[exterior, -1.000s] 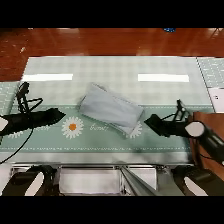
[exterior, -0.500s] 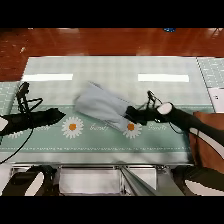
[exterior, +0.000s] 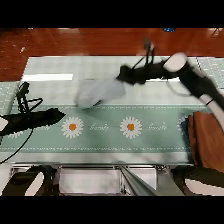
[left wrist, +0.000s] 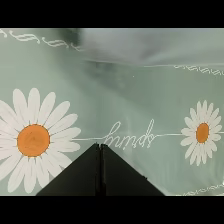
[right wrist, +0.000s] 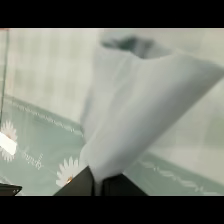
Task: Fold the shirts.
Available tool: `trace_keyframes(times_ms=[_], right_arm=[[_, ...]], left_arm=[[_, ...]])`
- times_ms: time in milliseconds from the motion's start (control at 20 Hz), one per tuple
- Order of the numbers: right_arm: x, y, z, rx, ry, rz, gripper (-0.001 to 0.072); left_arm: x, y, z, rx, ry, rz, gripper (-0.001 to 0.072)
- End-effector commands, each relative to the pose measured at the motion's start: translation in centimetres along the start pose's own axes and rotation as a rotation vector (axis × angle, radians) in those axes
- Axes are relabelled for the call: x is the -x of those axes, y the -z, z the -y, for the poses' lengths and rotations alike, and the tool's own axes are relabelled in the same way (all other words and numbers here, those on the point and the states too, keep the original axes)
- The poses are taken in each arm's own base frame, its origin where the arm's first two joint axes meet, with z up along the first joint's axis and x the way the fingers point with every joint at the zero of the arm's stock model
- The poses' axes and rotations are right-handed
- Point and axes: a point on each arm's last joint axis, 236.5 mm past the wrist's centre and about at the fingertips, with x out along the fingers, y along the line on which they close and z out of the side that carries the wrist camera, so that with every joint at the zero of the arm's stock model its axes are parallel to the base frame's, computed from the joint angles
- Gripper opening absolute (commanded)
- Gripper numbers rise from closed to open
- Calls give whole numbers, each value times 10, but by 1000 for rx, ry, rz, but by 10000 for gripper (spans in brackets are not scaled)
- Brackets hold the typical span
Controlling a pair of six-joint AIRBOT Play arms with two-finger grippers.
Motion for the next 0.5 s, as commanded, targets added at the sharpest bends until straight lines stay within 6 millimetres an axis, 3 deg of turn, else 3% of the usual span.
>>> trace_keyframes(times_ms=[0,200,300,450], right_arm=[[73,-49,0,62,100,70,25],[163,-70,20,19,169,183,25],[212,-65,48,-36,274,222,25],[279,-40,103,-147,511,234,24]], left_arm=[[0,0,0,-8,-1,0,20],[0,0,0,-8,-1,2,21],[0,1,0,-6,0,-2,20],[-3,4,7,-34,11,-9,20]])
